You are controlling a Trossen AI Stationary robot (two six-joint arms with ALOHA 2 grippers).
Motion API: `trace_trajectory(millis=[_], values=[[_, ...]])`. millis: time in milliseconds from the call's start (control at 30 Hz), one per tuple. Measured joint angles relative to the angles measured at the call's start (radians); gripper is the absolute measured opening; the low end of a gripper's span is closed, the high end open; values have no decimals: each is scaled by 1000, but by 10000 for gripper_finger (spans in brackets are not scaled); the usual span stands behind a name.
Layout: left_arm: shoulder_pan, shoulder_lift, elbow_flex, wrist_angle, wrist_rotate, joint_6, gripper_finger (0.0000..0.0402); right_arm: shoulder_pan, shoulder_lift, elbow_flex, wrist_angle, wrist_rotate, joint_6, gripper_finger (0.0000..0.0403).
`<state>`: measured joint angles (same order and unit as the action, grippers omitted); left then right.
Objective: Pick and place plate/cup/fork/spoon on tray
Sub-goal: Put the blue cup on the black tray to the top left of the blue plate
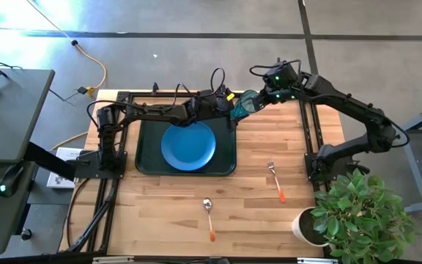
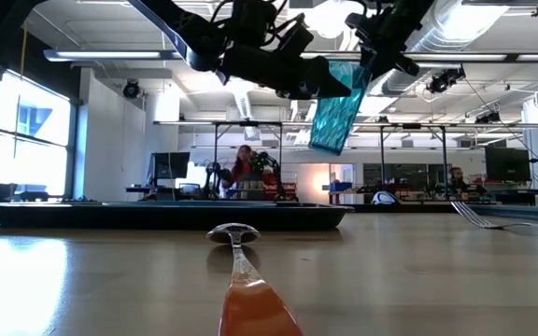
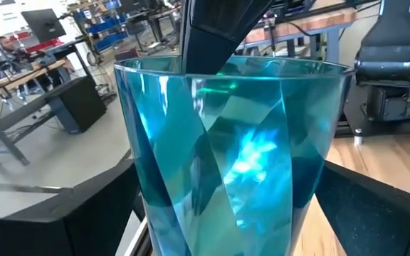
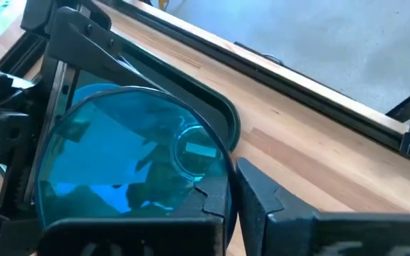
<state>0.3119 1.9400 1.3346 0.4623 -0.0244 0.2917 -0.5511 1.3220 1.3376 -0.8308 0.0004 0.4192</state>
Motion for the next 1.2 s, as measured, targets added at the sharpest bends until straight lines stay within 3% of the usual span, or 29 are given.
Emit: trace_trajectory(millis=[533,800,967,1200], values=[[6,0,2,36,-14,-28,384,4,-15,0,47,65,-66,95],[58,-17,-6,-16,-41,-161,383,18,-129,17,117,231,-149,99],[113,-88,-135,-10,-101,-228,383,44,-188,4,117,257,-172,99],[148,-344,-511,126,-294,-237,383,85,-213,-88,176,284,-197,99]])
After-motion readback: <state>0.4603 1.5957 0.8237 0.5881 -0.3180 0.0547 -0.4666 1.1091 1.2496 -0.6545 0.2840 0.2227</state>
